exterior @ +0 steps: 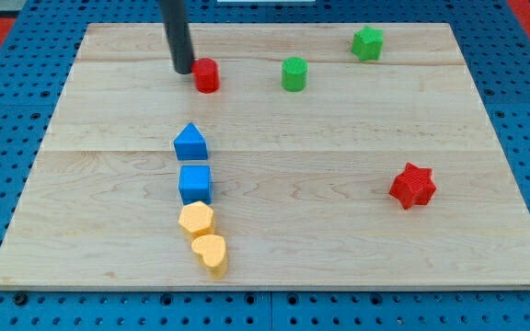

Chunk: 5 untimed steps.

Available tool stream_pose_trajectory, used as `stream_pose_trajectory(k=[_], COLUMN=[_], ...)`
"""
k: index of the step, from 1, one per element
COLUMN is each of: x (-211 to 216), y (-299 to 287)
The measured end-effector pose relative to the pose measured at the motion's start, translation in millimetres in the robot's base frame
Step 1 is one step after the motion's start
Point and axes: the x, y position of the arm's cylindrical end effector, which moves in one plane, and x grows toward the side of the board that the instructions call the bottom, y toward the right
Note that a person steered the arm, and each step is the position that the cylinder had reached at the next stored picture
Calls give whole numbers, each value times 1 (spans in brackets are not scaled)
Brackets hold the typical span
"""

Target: Place the red circle into the red star

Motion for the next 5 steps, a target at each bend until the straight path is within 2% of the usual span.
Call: stream_pose_trajectory(k=[1, 3, 5], x=[15, 53, 67], y=[46, 70, 95])
